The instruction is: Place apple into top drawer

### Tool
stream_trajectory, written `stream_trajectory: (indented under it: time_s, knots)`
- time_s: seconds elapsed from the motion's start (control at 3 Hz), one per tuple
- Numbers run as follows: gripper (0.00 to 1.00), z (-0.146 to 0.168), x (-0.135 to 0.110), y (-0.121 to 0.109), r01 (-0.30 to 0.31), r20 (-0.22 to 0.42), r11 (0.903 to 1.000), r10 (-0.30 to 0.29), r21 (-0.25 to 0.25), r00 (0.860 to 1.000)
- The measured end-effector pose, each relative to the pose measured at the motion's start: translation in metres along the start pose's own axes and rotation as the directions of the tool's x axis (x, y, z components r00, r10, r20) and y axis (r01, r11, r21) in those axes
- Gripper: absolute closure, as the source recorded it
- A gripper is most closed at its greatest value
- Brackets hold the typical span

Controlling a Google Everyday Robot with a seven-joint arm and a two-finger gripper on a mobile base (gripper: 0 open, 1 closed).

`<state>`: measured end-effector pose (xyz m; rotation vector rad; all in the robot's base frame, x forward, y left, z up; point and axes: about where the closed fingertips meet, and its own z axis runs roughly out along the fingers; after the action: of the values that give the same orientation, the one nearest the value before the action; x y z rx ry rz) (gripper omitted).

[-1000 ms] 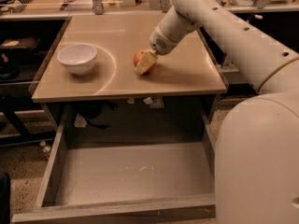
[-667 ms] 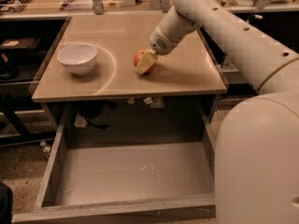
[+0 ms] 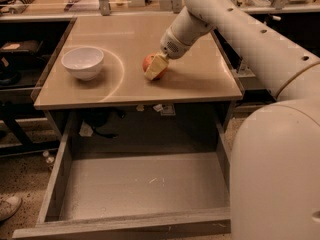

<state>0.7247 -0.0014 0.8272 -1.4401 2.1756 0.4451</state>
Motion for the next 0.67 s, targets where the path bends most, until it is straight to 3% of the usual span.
stream_trajectory:
  time_s: [0.33, 0.67]
  knots:
    - [1.0, -0.008, 0.015, 0.014, -0.026, -0.019, 0.9997, 0.026, 0.0, 0.999]
    - [1.0, -0.049, 0.036, 0.043, -0.124, 0.021, 0.9901, 0.123, 0.067, 0.992]
